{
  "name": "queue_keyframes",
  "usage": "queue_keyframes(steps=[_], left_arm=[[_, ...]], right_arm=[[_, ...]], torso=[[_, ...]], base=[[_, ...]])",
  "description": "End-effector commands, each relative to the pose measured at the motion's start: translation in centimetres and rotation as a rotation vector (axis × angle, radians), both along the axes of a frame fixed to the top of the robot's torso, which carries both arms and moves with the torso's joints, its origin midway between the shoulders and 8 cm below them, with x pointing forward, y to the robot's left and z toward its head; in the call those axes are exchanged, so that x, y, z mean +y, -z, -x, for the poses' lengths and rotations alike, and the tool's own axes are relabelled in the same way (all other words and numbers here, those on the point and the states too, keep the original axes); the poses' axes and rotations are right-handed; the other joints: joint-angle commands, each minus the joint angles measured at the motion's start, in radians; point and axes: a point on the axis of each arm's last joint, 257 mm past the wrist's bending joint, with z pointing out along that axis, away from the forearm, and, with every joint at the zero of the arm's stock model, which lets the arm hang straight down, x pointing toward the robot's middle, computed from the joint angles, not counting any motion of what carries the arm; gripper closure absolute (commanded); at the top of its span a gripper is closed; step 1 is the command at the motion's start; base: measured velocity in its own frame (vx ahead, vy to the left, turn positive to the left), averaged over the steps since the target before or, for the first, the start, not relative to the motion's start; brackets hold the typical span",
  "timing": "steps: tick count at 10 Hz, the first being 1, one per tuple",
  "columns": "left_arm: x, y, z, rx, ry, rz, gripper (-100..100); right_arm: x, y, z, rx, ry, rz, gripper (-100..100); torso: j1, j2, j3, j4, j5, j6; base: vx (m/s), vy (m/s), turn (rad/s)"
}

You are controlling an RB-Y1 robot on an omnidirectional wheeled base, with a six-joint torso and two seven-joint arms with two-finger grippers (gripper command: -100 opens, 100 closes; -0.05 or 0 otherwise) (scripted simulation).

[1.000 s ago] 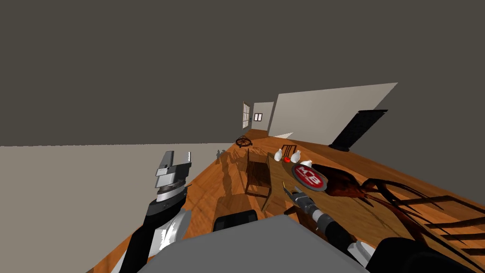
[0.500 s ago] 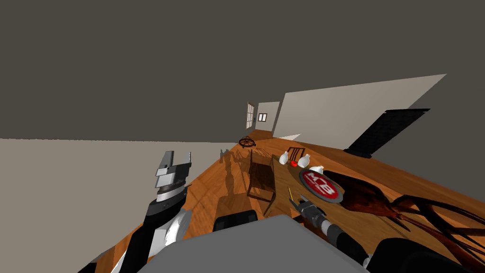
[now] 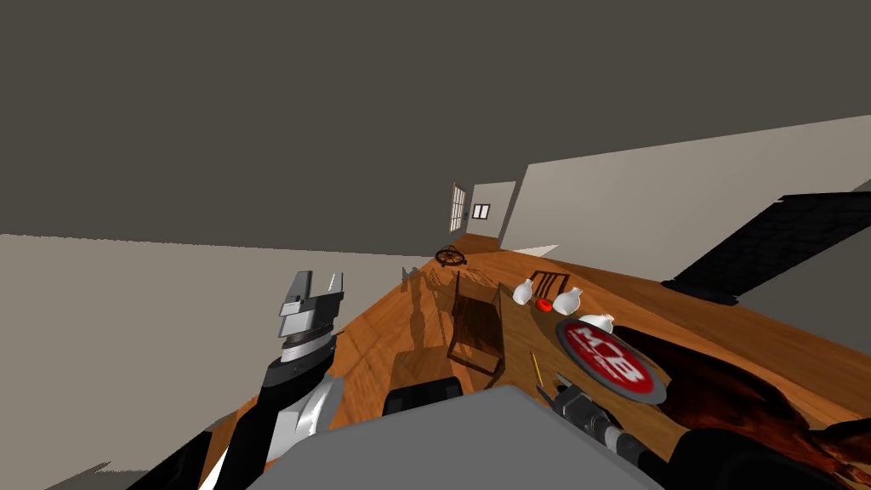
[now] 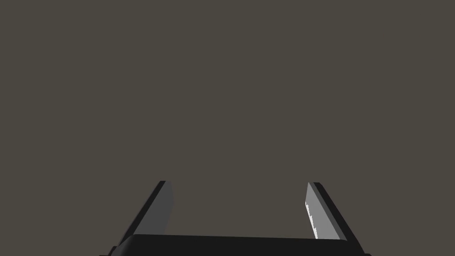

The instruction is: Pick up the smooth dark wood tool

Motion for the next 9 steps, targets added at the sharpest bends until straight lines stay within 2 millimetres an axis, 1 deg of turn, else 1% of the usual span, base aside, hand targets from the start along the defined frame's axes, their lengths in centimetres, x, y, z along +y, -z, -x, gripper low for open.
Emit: queue_keyframes(steps=[1,2,3,4,5,6,7,8,9], left_arm=[[0.0,0.0,0.0,0.0,0.0,0.0,0],[0.0,0.0,0.0,0.0,0.0,0.0,0],[0.0,0.0,0.0,0.0,0.0,0.0,0],[0.0,0.0,0.0,0.0,0.0,0.0,0],[0.0,0.0,0.0,0.0,0.0,0.0,0],[0.0,0.0,0.0,0.0,0.0,0.0,0],[0.0,0.0,0.0,0.0,0.0,0.0,0],[0.0,0.0,0.0,0.0,0.0,0.0,0],[0.0,0.0,0.0,0.0,0.0,0.0,0]], right_arm=[[-0.8,1.7,2.8,0.08,-0.027,0.043,-100],[-1.0,2.2,3.4,0.101,-0.032,0.052,-100],[-1.0,2.2,3.4,0.103,-0.033,0.053,-100],[-1.6,3.4,6.1,0.173,-0.051,0.079,-100],[-1.7,3.6,6.2,0.184,-0.059,0.087,-100],[-2.2,4.7,9.0,0.254,-0.078,0.108,-100],[-2.2,4.9,9.1,0.263,-0.086,0.114,-100],[-2.5,5.7,11.5,0.325,-0.113,0.133,-100],[-2.5,6.0,12.0,0.34,-0.114,0.135,-100]], torso=[[0.0,0.0,0.0,0.0,0.0,0.0],[-0.001,0.0,0.0,0.0,0.0,-0.001],[0.0,0.001,0.0,0.0,0.0,0.0],[0.001,0.002,0.001,0.0,0.0,0.0],[0.0,0.001,0.001,0.0,0.0,-0.001],[0.0,0.001,0.0,0.0,0.0,0.0],[-0.001,0.0,0.0,0.0,0.0,0.0],[-0.001,0.0,0.0,0.0,0.0,0.0],[-0.001,0.0,0.0,0.0,0.0,-0.001]], base=[[0.054,-0.057,0.245],[0.04,-0.051,0.113],[0.018,-0.022,-0.019],[0.044,-0.041,0.246],[0.048,-0.054,0.126],[0.06,-0.068,0.2],[0.05,-0.066,0.118],[0.047,-0.06,0.201],[0.041,-0.06,0.117]])
